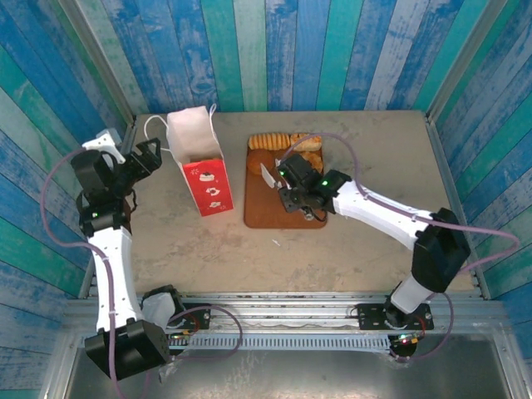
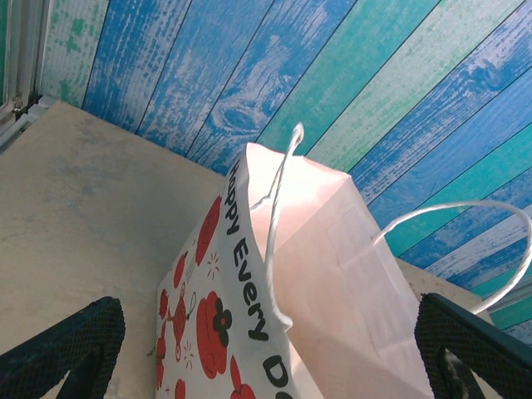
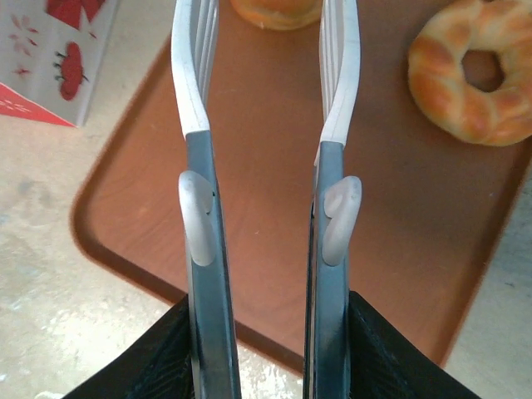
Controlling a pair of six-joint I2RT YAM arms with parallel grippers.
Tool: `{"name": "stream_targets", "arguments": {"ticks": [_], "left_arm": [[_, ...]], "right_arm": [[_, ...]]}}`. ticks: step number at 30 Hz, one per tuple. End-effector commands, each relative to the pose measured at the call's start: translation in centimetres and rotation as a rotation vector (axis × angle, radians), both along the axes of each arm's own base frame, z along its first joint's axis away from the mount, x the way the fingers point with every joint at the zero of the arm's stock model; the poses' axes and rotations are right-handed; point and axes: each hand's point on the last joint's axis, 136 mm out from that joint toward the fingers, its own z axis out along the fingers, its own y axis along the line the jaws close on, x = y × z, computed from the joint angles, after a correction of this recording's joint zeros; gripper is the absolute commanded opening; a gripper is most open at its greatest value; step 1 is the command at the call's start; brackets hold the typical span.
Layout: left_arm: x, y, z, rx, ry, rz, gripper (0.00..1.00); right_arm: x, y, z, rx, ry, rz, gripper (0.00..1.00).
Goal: Place the fake bread into the paper bag
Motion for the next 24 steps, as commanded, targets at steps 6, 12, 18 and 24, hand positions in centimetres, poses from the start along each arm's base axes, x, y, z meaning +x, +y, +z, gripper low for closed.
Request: {"name": "stream_targets", "arguments": {"ticks": [6,12,18,24], "left_arm": [[-1.1,-0.3,-1.3,-0.002,0.017,0.003,0.94],[-0.6,0.0,-1.6,0.002,0.024,0.007,0.94],[-0.3,0.1,-1.5,0.001,0.023,0.008,0.94],[-0.4,0.3,-1.7,0.015,0.031,0.016,0.94]], "right_arm": [[3.3,1.3,-2.1,0.039,-0.024,-0.001,0.45],[4.4,1.3,-3.9,0.009,-0.011,0.004,0.46],[5.0,1.2,-5.0,-0.009,-0.005,-0.002,0.51],[5.4,1.6,-5.7,-0.014,-0.012,0.026,0.56]]}}
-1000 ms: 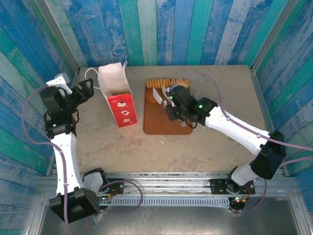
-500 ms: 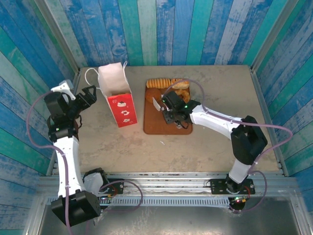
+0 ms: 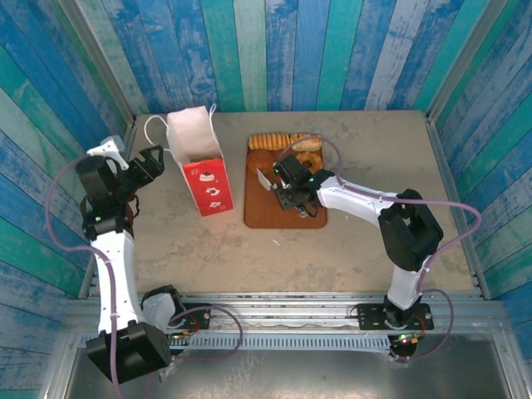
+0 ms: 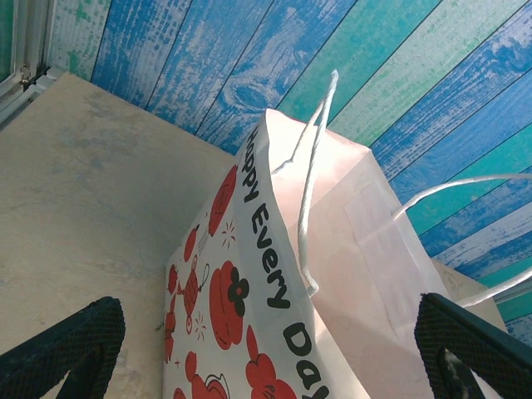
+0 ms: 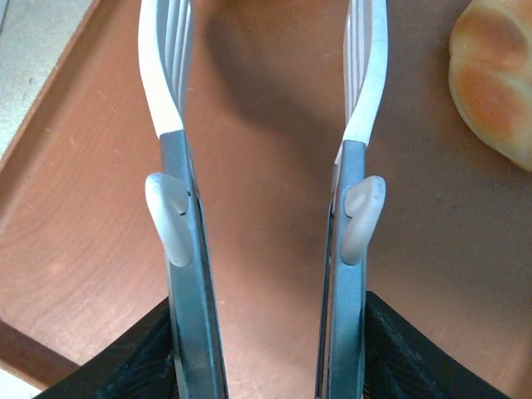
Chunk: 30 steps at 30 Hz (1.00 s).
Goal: Place the fake bread into the paper bag
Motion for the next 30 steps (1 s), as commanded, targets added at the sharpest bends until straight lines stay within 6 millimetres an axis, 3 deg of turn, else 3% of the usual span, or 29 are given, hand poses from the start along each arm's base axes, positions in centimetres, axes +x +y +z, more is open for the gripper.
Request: {"name": "stream_targets", "arguments": {"ticks": [1,20,27,30], "left_arm": [[0.2,0.3,0.2,0.022,-0.002,0.010,0.94],[0.1,0.6,0.3,0.043,0.003,0.020,0.94],[0.1,0.6,0.4,0.046,0.003,0.020,0.94],[0.1,0.6,0.5,0.046,0.003,0.021,0.94]], "right_arm": [[1.6,0.9,0.4,0.015,-0.042,0.014,0.56],[3.9,1.6,0.0,0.018,-0.045,0.032,0.65],[5.0,2.3,-0.3,0.024,-0.044,0.041,0.65],[5.2,2.5,-0.2,0.026,-0.041,0.048,0.60]]}}
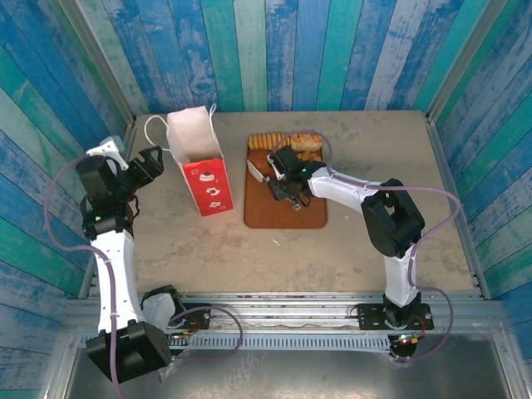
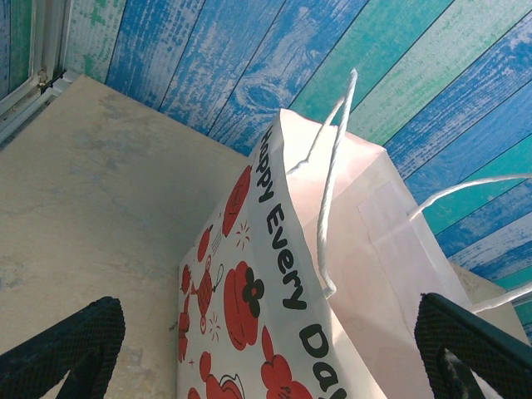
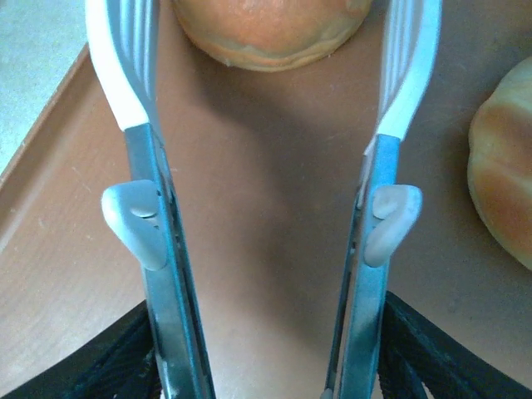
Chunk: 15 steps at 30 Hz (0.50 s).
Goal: Place the fake bread into the paper bag
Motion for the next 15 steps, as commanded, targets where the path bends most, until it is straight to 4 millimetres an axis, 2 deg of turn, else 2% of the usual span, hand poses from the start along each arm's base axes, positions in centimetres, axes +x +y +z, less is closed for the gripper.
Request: {"name": "stream_targets", "arguments": {"ticks": [1,7,15], "left_arm": [[0.0,0.2,0.8,0.024,-0.008,0.005,0.94],[-0.1,0.2,1.6,0.029,-0.016,0.003,0.94],[-0.1,0.9,3.2,0.028,-0.024,0.053,0.94]], "right_arm": [[1.0,0.9,1.1,0.027,-0.027,0.016,0.57],[0.5,0.3,2.4,0.038,-0.043,0.007,0.35],[-1.4,-0.9,5.1,0.094,-0.066,-0.015,0.18]]}}
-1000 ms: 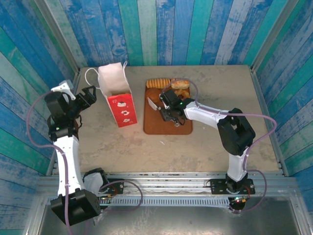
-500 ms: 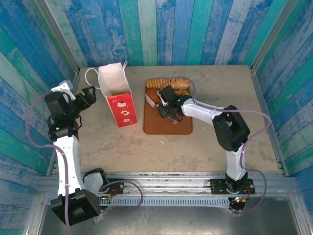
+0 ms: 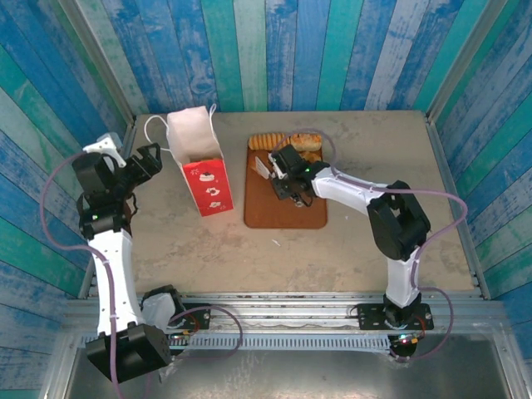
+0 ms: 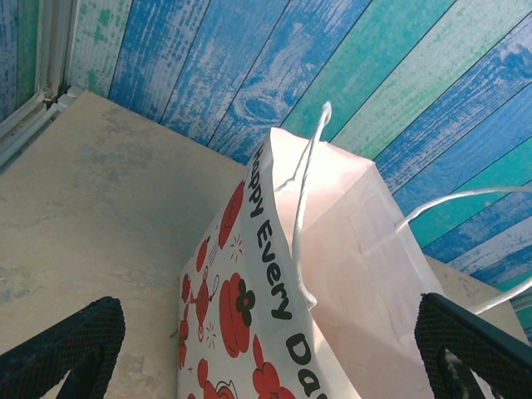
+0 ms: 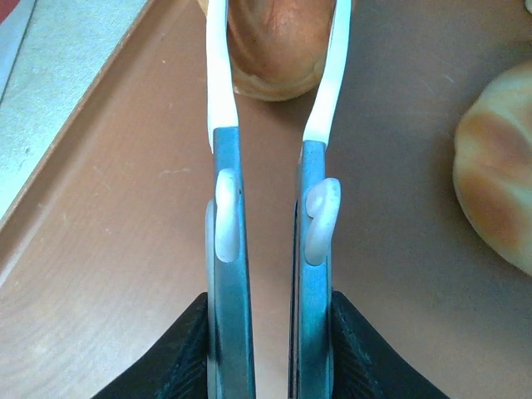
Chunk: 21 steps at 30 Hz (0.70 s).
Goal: Place the fake bread into the paper bag
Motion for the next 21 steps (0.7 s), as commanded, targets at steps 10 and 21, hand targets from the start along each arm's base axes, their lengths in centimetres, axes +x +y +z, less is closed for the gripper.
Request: {"name": "stream_targets", "arguments": {"ticks": [10,21], "left_arm": [[2.1,1.5,5.0,-0.044,-0.070,0.014,0.94],[6.3,0.1,2.4,-0.081,0.020,-0.198,0.88]], "right_arm": [[-4.2,-1.2,9.8,0.120,-0.159,-0.047,0.15],[-7.9,-2.5,21.3,0.246,-0.344,-0.145,0.12]]}}
